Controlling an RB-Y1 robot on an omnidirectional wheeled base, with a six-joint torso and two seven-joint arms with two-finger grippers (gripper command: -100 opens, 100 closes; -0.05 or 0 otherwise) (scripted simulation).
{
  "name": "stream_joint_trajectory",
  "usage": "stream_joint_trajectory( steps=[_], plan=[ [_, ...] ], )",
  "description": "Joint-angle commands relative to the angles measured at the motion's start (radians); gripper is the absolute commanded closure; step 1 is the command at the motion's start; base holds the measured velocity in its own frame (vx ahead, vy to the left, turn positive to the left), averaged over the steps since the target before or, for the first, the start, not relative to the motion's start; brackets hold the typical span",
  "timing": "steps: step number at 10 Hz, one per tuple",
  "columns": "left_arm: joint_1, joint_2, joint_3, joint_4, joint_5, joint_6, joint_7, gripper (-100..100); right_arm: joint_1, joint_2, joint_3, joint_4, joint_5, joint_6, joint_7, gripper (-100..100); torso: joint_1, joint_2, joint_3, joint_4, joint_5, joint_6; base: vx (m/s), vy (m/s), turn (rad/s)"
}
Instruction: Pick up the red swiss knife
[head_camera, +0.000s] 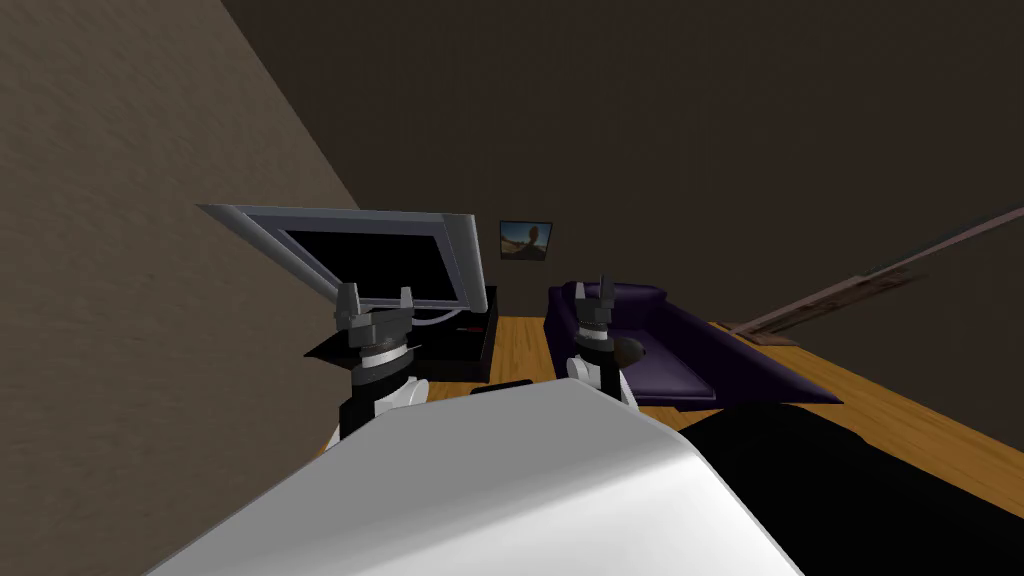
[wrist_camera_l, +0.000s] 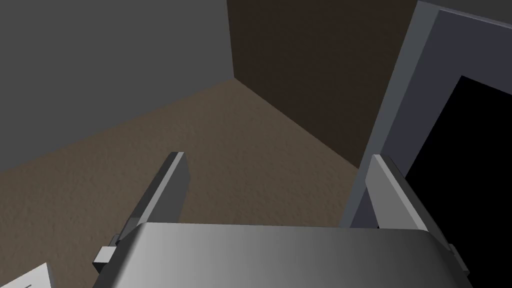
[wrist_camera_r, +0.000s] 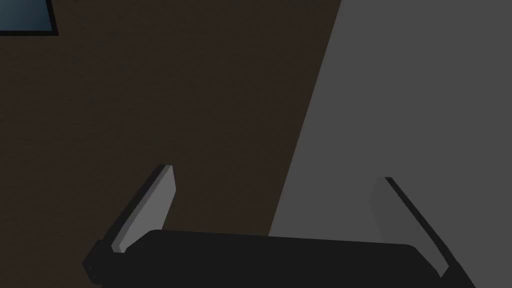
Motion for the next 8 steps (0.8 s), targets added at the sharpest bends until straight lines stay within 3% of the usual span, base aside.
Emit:
stream_joint_trajectory(
  steps=[1, 6, 7, 8],
  plan=[
    [-0.005, 0.040, 0.001, 0.027, 0.009, 0.028, -0.018, -100, 0.000, 0.000, 0.000, 0.000, 0.000, 0.000, 0.000, 0, 0.000, 0.000, 0.000, 0.000, 0.000, 0.000, 0.006, -0.053, -0.102],
    [-0.031, 0.166, 0.001, 0.150, 0.055, 0.150, -0.098, -100, 0.000, 0.000, 0.000, 0.000, 0.000, 0.000, 0.000, 0, -0.006, -0.002, -0.001, 0.000, -0.001, 0.000, 0.018, -0.090, -0.149],
    [-0.031, 0.166, 0.001, 0.150, 0.055, 0.155, -0.098, -100, 0.000, 0.000, 0.000, 0.000, 0.000, 0.000, 0.000, 0, -0.007, -0.002, -0.001, 0.000, -0.002, 0.000, 0.026, -0.072, -0.042],
    [-0.039, 0.195, 0.001, 0.179, 0.070, 0.190, -0.119, -100, 0.000, 0.000, 0.000, 0.000, 0.000, 0.000, 0.000, 0, -0.005, -0.002, -0.001, 0.000, -0.001, 0.000, 0.036, -0.062, -0.096]
  ],
)
